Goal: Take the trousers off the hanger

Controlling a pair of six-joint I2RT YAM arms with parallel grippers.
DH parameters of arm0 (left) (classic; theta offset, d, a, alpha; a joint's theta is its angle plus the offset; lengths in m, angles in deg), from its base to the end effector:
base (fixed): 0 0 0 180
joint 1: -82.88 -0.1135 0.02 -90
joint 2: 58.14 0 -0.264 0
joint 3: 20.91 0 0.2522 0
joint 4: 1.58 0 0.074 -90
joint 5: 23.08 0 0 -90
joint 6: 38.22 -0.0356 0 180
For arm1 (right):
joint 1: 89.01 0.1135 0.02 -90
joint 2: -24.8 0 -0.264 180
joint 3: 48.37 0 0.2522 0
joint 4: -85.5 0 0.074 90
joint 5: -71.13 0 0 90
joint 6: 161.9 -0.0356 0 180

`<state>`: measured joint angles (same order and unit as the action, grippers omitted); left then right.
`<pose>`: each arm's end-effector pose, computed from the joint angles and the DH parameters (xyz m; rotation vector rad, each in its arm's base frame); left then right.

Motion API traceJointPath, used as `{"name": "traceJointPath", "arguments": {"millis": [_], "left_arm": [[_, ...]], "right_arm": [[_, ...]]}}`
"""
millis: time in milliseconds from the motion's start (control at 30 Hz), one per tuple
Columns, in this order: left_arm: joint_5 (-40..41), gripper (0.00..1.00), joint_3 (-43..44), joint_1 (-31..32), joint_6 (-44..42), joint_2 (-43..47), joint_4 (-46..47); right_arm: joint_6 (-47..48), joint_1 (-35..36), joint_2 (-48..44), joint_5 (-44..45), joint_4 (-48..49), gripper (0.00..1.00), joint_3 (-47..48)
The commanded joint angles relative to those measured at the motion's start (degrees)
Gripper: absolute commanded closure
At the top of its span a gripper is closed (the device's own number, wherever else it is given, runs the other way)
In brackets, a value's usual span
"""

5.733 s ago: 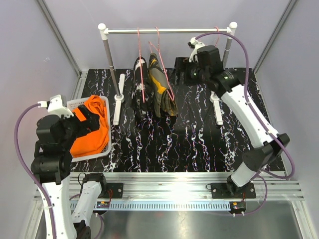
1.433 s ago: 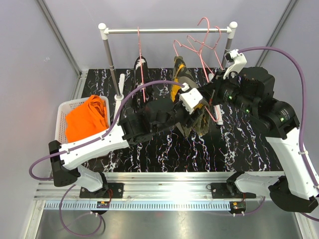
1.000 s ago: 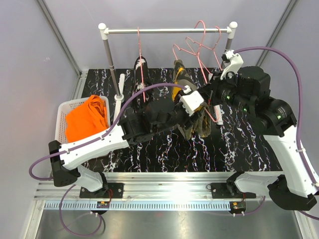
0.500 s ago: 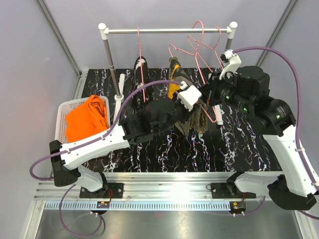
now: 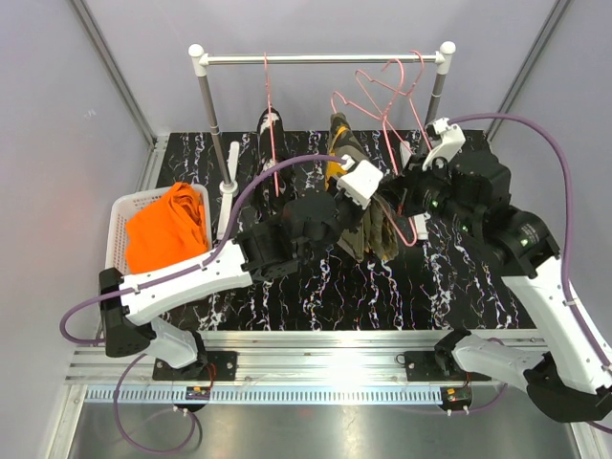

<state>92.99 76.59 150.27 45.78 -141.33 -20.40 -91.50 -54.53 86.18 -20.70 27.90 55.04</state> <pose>0.1447 -0.3067 0.4296 0.6915 1.5092 -0.4427 0.1530 0.1065 0.4847 -0.2687 1.8796 0.6825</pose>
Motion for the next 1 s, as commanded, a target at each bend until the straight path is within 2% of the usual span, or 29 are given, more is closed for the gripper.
{"name": "traceJointPath", "arguments": {"millis": [0, 233, 400, 700, 833, 967], "left_arm": [[6.4, 1.00, 2.3, 0.1, -1.9, 5.8, 12.7], [9.1, 1.00, 10.8, 0.0, -6.4, 6.0, 11.7], [15.2, 1.00, 18.5, 0.0, -9.0, 5.4, 12.3], [19.0, 1.00, 29.9, -0.1, -16.8, 4.8, 13.8], [23.1, 1.00, 32.7, -0.2, -24.7, 4.3, 16.6], [32.3, 1.00, 32.8, -1.8, -36.1, 4.4, 22.5]], "right_arm": [[1.5, 0.1, -2.6, 5.3, 6.9, 1.00, -5.5], [1.8, 0.1, -5.6, 9.8, 6.9, 1.00, -14.7], [2.4, 0.1, -8.0, 13.4, 5.3, 1.00, -19.1], [3.2, 0.1, -9.7, 17.9, 2.5, 1.00, -22.9], [3.3, 0.1, -9.4, 18.3, 2.6, 1.00, -23.4], [3.6, 0.0, -9.4, 18.5, 2.9, 1.00, -23.4]]}}
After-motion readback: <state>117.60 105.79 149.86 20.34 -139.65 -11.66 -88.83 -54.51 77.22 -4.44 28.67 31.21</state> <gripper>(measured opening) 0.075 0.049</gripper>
